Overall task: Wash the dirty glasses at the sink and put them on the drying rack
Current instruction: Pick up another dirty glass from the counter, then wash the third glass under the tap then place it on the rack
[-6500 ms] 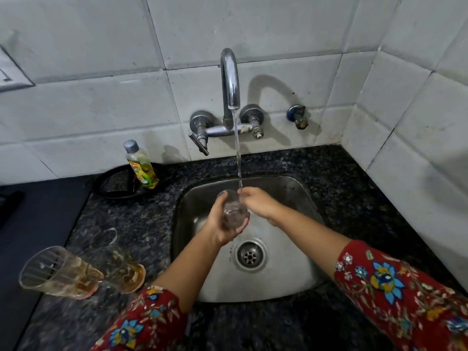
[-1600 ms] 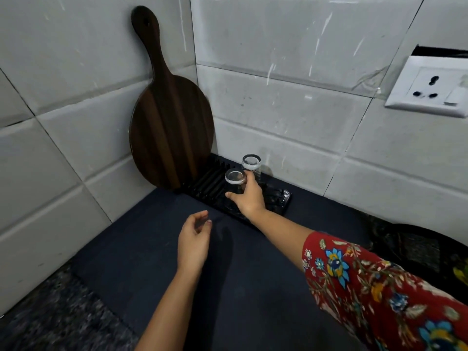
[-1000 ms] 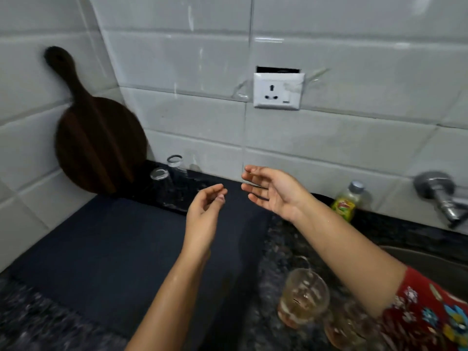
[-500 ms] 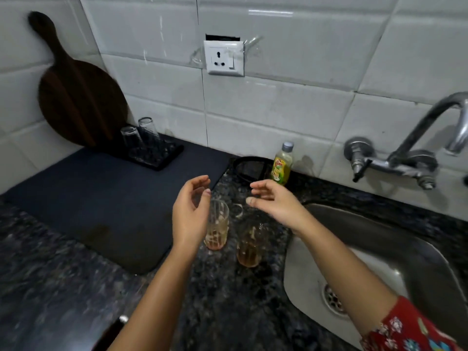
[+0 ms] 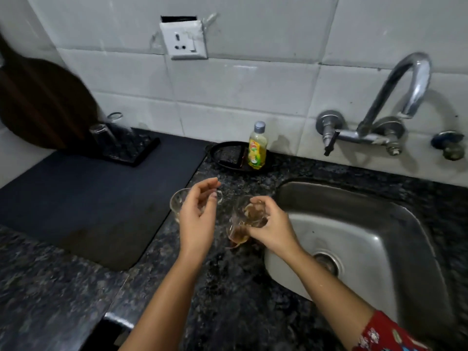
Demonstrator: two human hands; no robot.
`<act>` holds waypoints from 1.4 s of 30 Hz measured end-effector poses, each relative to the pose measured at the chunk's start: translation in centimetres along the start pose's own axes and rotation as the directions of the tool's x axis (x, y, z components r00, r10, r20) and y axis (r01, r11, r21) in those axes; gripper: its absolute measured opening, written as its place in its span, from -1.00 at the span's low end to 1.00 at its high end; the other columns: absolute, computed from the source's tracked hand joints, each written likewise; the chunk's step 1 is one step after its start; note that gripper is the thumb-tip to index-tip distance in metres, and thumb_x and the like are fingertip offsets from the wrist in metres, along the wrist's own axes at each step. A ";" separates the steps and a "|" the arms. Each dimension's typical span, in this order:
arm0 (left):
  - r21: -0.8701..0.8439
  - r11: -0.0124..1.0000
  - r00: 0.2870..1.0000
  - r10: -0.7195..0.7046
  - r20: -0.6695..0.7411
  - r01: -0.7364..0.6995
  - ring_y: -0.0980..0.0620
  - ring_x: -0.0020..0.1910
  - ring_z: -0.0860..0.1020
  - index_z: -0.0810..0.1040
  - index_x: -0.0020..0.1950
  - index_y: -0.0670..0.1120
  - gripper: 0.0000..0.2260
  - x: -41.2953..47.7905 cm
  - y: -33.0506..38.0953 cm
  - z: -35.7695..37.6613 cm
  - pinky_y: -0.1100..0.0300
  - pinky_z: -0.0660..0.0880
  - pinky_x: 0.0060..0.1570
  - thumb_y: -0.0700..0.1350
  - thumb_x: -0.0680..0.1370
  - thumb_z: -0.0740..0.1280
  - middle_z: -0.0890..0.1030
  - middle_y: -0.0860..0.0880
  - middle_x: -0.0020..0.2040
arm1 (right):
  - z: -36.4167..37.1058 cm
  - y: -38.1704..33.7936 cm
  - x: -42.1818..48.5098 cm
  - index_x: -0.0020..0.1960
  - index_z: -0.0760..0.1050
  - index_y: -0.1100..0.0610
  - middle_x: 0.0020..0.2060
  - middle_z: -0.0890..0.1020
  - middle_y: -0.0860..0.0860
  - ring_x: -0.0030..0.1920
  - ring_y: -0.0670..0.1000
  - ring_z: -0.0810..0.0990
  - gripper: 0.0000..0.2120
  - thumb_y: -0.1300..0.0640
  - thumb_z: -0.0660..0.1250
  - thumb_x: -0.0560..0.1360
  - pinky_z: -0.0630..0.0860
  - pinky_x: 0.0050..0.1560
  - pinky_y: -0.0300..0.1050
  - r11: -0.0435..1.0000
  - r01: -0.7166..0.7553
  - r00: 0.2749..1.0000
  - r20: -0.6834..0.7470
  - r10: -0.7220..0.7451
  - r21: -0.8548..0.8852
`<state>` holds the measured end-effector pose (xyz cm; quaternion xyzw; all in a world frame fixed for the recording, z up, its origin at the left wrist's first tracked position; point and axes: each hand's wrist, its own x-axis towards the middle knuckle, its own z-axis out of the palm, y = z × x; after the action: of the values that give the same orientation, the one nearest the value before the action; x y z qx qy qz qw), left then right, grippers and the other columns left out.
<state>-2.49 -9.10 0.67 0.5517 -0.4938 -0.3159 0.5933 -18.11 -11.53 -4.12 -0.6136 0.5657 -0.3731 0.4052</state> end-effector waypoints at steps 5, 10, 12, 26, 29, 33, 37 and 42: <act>-0.062 0.998 0.968 -0.018 0.250 0.035 0.19 0.08 0.57 0.53 0.13 -0.02 -0.80 1.4 -0.6 5.1 0.35 0.48 0.10 -0.27 0.60 0.23 0.62 0.06 0.06 | -6.0 1.8 -1.5 0.07 0.46 0.04 -0.07 0.65 -0.01 -0.02 -0.07 0.62 -0.45 0.13 0.63 0.17 0.54 0.02 -0.16 0.994 -0.057 0.968 -0.237 0.078 0.093; 0.078 0.993 0.894 -0.113 0.433 0.087 0.07 0.15 0.55 0.48 0.24 -0.08 -0.79 4.0 -0.9 12.7 0.29 0.44 0.12 -0.17 0.61 0.25 0.59 -0.02 0.13 | -11.4 4.5 -2.9 0.06 0.45 -0.03 -0.10 0.63 -0.10 -0.05 -0.13 0.61 -0.42 0.08 0.64 0.13 0.55 0.02 -0.14 0.986 -0.163 0.892 -0.424 0.159 0.027; 0.163 0.984 0.872 -0.139 0.469 0.069 -0.03 0.24 0.51 0.36 0.40 -0.13 -0.65 5.0 -0.3 16.1 0.19 0.41 0.19 -0.08 0.62 0.22 0.54 -0.07 0.23 | -13.3 5.4 -3.2 0.07 0.45 -0.04 -0.08 0.62 -0.11 -0.03 -0.11 0.61 -0.41 0.07 0.64 0.12 0.55 0.05 -0.13 0.980 -0.201 0.863 -0.469 0.185 0.017; 0.570 0.819 0.915 -0.172 0.366 -0.074 -0.25 0.15 0.50 0.49 0.18 -0.33 -0.37 7.5 3.8 28.2 0.09 0.28 -0.07 0.13 0.66 -0.16 0.55 -0.33 0.16 | -20.4 8.9 -2.8 0.12 0.45 -0.06 -0.02 0.64 -0.07 0.00 -0.02 0.61 -0.34 -0.03 0.63 0.09 0.56 0.05 -0.06 0.954 -0.283 0.857 -0.473 0.203 -0.103; 0.570 0.821 0.927 -0.181 0.329 -0.042 -0.26 0.13 0.51 0.51 0.16 -0.33 -0.38 7.8 3.3 28.5 0.07 0.31 -0.06 0.10 0.67 -0.17 0.56 -0.34 0.14 | -20.4 9.1 -3.0 0.15 0.46 -0.02 -0.01 0.64 -0.06 0.00 -0.03 0.61 -0.34 -0.02 0.63 0.11 0.54 0.04 -0.13 0.957 -0.272 0.873 -0.446 0.200 -0.103; 0.480 0.874 0.935 -0.229 0.272 0.074 -0.24 0.02 0.57 0.57 0.02 -0.29 -0.32 7.9 2.8 28.6 0.01 0.47 0.05 0.14 0.65 -0.20 0.62 -0.31 0.03 | -20.0 9.0 -3.0 0.16 0.46 -0.02 0.01 0.64 -0.06 0.01 -0.04 0.60 -0.34 -0.03 0.63 0.12 0.54 0.06 -0.12 0.961 -0.253 0.893 -0.410 0.188 -0.111; 0.301 0.932 0.859 -0.315 0.402 0.201 -0.22 0.28 0.48 0.40 0.35 -0.12 -0.22 7.6 1.3 27.7 -0.17 0.32 0.35 0.42 0.48 -0.15 0.52 -0.24 0.28 | -19.8 9.0 -3.2 0.16 0.45 -0.03 -0.01 0.62 -0.09 0.01 -0.07 0.58 -0.34 0.01 0.63 0.13 0.53 0.07 -0.14 0.970 -0.222 0.910 -0.377 0.171 -0.095; 0.201 0.962 0.577 -0.270 0.771 0.183 0.00 0.43 0.33 0.05 0.53 -0.01 -0.28 1.0 -5.0 23.1 0.24 0.41 0.23 -0.45 0.50 0.26 0.35 -0.08 0.43 | -19.7 10.1 -3.1 0.18 0.44 -0.03 0.02 0.62 -0.09 0.03 -0.10 0.59 -0.34 0.09 0.63 0.15 0.55 0.07 -0.18 0.985 -0.172 0.948 -0.277 0.159 -0.022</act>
<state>-22.90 -18.85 -6.16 0.4419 -0.6451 -0.5753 0.2399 -40.36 -10.21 -5.65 -0.5157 0.6742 -0.4061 0.3385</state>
